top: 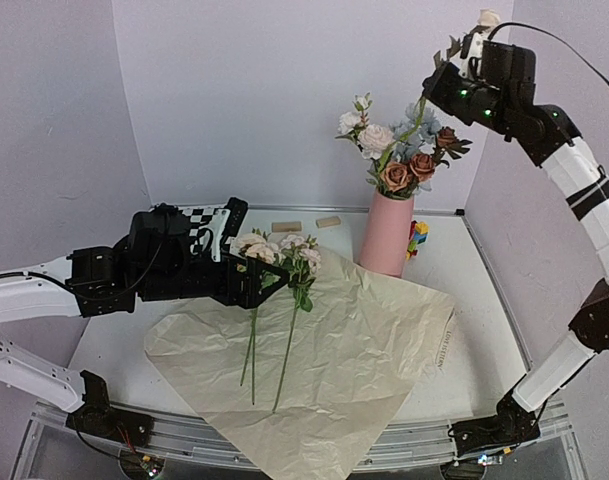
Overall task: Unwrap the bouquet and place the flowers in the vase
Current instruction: Insert the fake flower into the vase.
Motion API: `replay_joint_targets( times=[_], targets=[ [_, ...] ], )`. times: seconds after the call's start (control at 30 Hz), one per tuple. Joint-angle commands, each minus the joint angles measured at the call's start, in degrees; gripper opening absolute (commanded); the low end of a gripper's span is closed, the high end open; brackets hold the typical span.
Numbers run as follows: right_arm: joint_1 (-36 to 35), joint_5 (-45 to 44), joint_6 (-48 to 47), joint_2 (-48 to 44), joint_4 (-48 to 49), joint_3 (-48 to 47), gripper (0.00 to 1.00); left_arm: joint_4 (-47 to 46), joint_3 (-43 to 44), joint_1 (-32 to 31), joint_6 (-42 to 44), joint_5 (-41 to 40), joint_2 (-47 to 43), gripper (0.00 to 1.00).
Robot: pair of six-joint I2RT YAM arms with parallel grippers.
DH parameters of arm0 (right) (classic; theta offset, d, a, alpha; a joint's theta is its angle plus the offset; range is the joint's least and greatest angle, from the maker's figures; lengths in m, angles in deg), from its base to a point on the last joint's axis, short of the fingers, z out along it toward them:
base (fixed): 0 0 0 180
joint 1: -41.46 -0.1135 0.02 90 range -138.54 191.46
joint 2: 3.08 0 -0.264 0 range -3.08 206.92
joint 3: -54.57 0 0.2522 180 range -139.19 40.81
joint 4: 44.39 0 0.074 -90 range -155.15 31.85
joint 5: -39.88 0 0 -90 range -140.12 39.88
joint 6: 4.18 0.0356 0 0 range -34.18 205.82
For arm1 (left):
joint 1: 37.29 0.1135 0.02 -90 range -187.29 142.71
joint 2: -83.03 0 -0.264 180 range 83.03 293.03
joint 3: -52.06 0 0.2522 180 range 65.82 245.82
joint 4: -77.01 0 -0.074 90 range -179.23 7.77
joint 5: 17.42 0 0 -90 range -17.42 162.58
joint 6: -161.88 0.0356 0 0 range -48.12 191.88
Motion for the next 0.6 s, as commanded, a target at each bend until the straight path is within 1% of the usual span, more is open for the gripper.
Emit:
replay_joint_targets(
  times=[0.0, 0.2, 0.4, 0.57],
  targets=[
    [0.09, -0.10, 1.72, -4.07, -0.58, -3.39, 0.00, -1.06, 0.51, -0.22, -0.03, 0.73, -0.06, 0.95],
    [0.05, -1.26, 5.02, -4.24, -7.57, -6.29, 0.00, -1.11, 0.75, -0.21, -0.03, 1.33, 0.59, 0.95],
    [0.05, -0.04, 6.24, -6.07, -7.95, -3.97, 0.00, -1.31, 0.70, -0.22, -0.28, 1.87, 0.65, 0.95],
    [0.08, -1.02, 5.17, -2.90, -7.85, -5.44, 0.00, -1.36, 0.64, -0.21, -0.54, 2.08, 0.61, 0.95]
  ],
)
